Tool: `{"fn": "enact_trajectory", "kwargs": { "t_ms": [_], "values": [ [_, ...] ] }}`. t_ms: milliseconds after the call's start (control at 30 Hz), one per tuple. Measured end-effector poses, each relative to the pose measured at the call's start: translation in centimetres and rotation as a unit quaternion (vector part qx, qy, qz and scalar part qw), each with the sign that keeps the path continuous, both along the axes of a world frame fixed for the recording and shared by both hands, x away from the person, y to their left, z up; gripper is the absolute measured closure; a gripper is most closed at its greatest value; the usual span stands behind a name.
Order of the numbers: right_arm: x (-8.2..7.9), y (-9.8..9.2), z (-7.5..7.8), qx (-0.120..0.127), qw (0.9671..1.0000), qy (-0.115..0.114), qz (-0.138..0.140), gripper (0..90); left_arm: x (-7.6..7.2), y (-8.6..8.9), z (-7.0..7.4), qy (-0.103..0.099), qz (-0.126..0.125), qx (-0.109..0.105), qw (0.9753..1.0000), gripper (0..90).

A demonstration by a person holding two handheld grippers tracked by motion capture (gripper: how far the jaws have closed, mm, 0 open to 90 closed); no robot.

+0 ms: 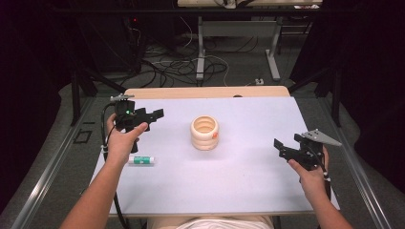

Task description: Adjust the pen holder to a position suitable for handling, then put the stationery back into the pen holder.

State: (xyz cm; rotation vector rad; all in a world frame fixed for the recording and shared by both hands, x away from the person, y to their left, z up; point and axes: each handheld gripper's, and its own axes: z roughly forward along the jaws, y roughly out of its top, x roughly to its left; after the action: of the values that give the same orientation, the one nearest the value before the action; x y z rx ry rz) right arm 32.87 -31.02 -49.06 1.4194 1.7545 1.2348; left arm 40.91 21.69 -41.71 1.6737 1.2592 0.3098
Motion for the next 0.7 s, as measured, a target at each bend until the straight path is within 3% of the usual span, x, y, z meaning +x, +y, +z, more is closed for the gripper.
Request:
{"fn": "enact_trajectory", "kwargs": {
  "t_ms": [67, 167, 200, 233, 300, 400, 567, 667, 700],
  "values": [
    [0.1, 0.0, -0.1, 0.001, 1.0, -0.004, 0.0, 15.1, -0.5, 0.4, 0.0, -0.019, -0.011, 0.005, 0.9997, 17.0],
    [0.1, 0.1, -0.1, 0.002, 1.0, -0.002, -0.001, 15.1, -1.0, 0.7, 0.1, -0.034, -0.017, 0.049, 0.998, 16.6],
    [0.1, 0.1, -0.1, -0.001, 1.0, -0.001, 0.0, 15.1, -1.0, 0.7, 0.1, -0.034, -0.017, 0.049, 0.998, 16.6],
    [0.1, 0.2, -0.1, 0.001, 1.0, -0.002, -0.001, 15.1, -1.2, 1.0, 0.3, -0.047, -0.022, 0.068, 0.9963, 16.7],
    [0.0, 0.2, 0.0, 0.003, 1.0, 0.0, 0.001, 15.1, -1.5, 1.2, 0.4, -0.06, -0.03, 0.08, 0.9946, 16.6],
    [0.0, 0.0, 0.0, -0.001, 1.0, -0.003, -0.001, 15.1, -1.8, 1.6, 0.6, -0.083, -0.035, 0.111, 0.9897, 16.7],
    [-0.1, 0.0, 0.0, 0.002, 1.0, 0.0, -0.002, 15.1, -2.3, 2.4, 0.4, -0.091, -0.057, 0.15, 0.9828, 16.5],
    [-0.1, 0.1, 0.0, 0.0, 1.0, -0.002, -0.001, 15.1, -2.5, 2.7, 0.2, -0.094, -0.075, 0.175, 0.9772, 16.6],
    [-0.1, 0.1, 0.0, -0.001, 1.0, -0.002, 0.0, 15.1, -2.5, 2.8, 0.2, -0.096, -0.084, 0.188, 0.974, 16.6]
  ]
}}
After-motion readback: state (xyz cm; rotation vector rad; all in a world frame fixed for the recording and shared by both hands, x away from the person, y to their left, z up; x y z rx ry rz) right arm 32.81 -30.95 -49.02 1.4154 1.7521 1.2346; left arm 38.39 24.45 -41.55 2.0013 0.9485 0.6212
